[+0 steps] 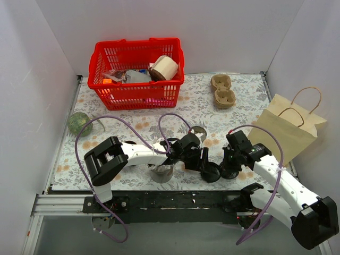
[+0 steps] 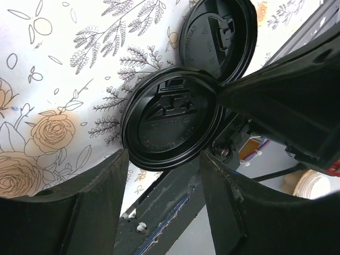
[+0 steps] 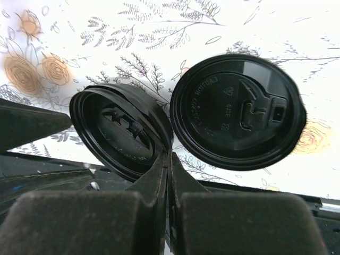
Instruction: Pack the takeout coffee
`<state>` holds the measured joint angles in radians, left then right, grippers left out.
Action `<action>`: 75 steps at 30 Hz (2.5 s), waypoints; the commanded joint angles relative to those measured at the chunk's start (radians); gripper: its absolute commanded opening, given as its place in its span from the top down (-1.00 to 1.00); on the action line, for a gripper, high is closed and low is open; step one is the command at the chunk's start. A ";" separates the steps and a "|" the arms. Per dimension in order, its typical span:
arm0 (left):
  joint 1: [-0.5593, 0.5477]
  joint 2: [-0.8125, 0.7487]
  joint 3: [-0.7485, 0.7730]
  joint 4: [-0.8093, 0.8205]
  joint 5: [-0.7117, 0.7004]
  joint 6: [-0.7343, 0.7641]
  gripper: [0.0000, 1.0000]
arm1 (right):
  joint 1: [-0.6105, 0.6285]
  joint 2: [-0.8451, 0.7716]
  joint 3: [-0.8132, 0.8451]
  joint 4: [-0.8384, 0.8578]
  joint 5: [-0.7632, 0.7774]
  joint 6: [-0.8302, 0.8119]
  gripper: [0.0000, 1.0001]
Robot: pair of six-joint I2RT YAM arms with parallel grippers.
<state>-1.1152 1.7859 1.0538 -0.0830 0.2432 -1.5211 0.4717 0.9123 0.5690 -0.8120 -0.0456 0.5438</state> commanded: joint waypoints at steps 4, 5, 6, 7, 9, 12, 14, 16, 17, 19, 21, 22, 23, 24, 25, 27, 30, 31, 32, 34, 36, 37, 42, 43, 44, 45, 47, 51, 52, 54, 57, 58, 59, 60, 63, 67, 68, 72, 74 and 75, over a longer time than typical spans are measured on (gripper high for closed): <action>-0.017 -0.060 0.064 0.031 0.022 0.067 -0.17 | -0.001 -0.030 0.114 -0.119 0.108 0.065 0.97; -0.029 -0.071 0.069 0.029 0.002 0.106 -0.21 | -0.001 -0.026 0.123 -0.125 0.119 0.065 0.97; -0.035 -0.082 0.078 0.029 -0.016 0.125 -0.24 | -0.001 -0.014 0.129 -0.133 0.139 0.065 0.97; -0.040 -0.095 0.080 0.029 -0.056 0.145 -0.26 | -0.001 -0.006 0.140 -0.157 0.153 0.064 0.97; -0.046 -0.129 0.089 0.017 -0.091 0.200 -0.36 | -0.001 0.013 0.172 -0.183 0.209 0.061 0.97; -0.048 -0.157 0.103 0.008 -0.119 0.272 -0.43 | 0.001 0.025 0.218 -0.249 0.291 0.070 0.97; -0.051 -0.158 0.126 0.003 -0.108 0.309 -0.46 | -0.001 0.022 0.229 -0.251 0.300 0.073 0.97; -0.051 -0.149 0.140 0.006 -0.093 0.346 -0.49 | -0.001 0.016 0.232 -0.251 0.306 0.084 0.97; -0.051 -0.143 0.152 0.018 -0.047 0.360 -0.49 | -0.001 0.013 0.230 -0.254 0.311 0.090 0.97; -0.057 -0.117 0.166 0.034 0.010 0.393 -0.49 | -0.002 0.011 0.227 -0.257 0.319 0.110 0.97; -0.075 -0.077 0.190 0.057 0.074 0.409 -0.49 | -0.004 0.005 0.230 -0.260 0.316 0.128 0.97; -0.083 -0.062 0.204 0.063 0.086 0.421 -0.47 | -0.008 0.004 0.232 -0.259 0.313 0.133 0.97; -0.101 -0.045 0.216 0.071 0.090 0.438 -0.45 | -0.010 0.000 0.235 -0.257 0.305 0.133 0.97; -0.107 -0.028 0.241 0.074 0.093 0.446 -0.42 | -0.013 -0.003 0.238 -0.257 0.285 0.131 0.97; -0.113 0.005 0.251 0.074 0.097 0.456 -0.35 | -0.018 -0.001 0.247 -0.260 0.277 0.130 0.97; -0.127 0.030 0.281 0.077 0.099 0.475 -0.28 | -0.025 0.002 0.258 -0.271 0.262 0.120 0.97; -0.133 0.069 0.291 0.077 0.117 0.489 -0.25 | -0.039 0.011 0.275 -0.285 0.236 0.096 0.97; -0.133 0.073 0.290 0.104 0.129 0.490 -0.24 | -0.045 0.013 0.276 -0.283 0.224 0.090 0.97; -0.135 0.079 0.287 0.118 0.136 0.489 -0.23 | -0.059 0.016 0.273 -0.276 0.207 0.081 0.97; -0.135 0.079 0.264 0.146 0.154 0.478 -0.19 | -0.079 0.014 0.266 -0.254 0.145 0.056 0.97; -0.136 0.072 0.241 0.195 0.157 0.467 -0.10 | -0.103 0.017 0.255 -0.231 0.093 0.039 0.97; -0.136 0.072 0.235 0.200 0.147 0.466 -0.08 | -0.111 0.017 0.255 -0.228 0.081 0.032 0.97; -0.136 0.066 0.213 0.198 0.068 0.478 0.07 | -0.119 0.020 0.270 -0.233 0.053 0.010 0.97; -0.136 0.061 0.212 0.198 0.058 0.483 0.08 | -0.120 0.020 0.273 -0.233 0.027 0.008 0.97; -0.136 0.060 0.210 0.193 0.047 0.489 0.08 | -0.119 0.019 0.273 -0.233 0.021 0.007 0.97; -0.136 0.058 0.204 0.192 0.030 0.493 0.08 | -0.120 0.020 0.273 -0.236 0.009 0.001 0.97; -0.140 0.050 0.206 0.169 -0.002 0.512 0.08 | -0.122 0.020 0.273 -0.242 0.003 -0.002 0.97; -0.140 0.041 0.195 0.138 -0.059 0.535 0.09 | -0.125 0.023 0.282 -0.260 0.029 -0.007 0.97; -0.140 0.038 0.193 0.132 -0.062 0.535 0.09 | -0.130 0.023 0.282 -0.263 0.027 -0.010 0.97; -0.140 0.036 0.187 0.131 -0.068 0.529 0.13 | -0.128 0.028 0.281 -0.266 0.020 -0.012 0.97; -0.140 0.040 0.184 0.134 -0.067 0.518 0.28 | -0.128 0.028 0.272 -0.256 0.012 -0.015 0.97; -0.141 0.041 0.186 0.137 -0.067 0.513 0.29 | -0.128 0.028 0.269 -0.253 0.007 -0.018 0.97; -0.140 0.043 0.184 0.143 -0.065 0.510 0.31 | -0.128 0.028 0.267 -0.248 0.003 -0.018 0.97; -0.141 0.046 0.186 0.144 -0.061 0.504 0.38 | -0.128 0.027 0.262 -0.246 -0.006 -0.021 0.97; -0.141 0.055 0.190 0.149 -0.042 0.492 0.67 | -0.128 0.025 0.252 -0.231 -0.016 -0.022 0.97; -0.141 0.070 0.195 0.154 -0.045 0.457 1.00 | -0.128 0.025 0.238 -0.222 -0.027 -0.025 0.97; -0.140 0.070 0.193 0.155 -0.048 0.450 1.00 | -0.128 0.022 0.235 -0.223 -0.023 -0.022 0.97; -0.140 0.076 0.178 0.167 -0.077 0.404 1.00 | -0.130 0.007 0.232 -0.223 0.030 -0.005 0.85; -0.141 0.081 0.173 0.170 -0.081 0.391 1.00 | -0.131 -0.001 0.229 -0.217 0.032 -0.004 0.71; -0.141 0.081 0.169 0.173 -0.093 0.381 1.00 | -0.131 -0.003 0.227 -0.216 0.032 -0.004 0.58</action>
<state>-1.2514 1.8839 1.2373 0.0647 0.1864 -1.0969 0.3470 0.9325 0.8021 -1.0485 -0.0330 0.5415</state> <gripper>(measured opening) 0.010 0.129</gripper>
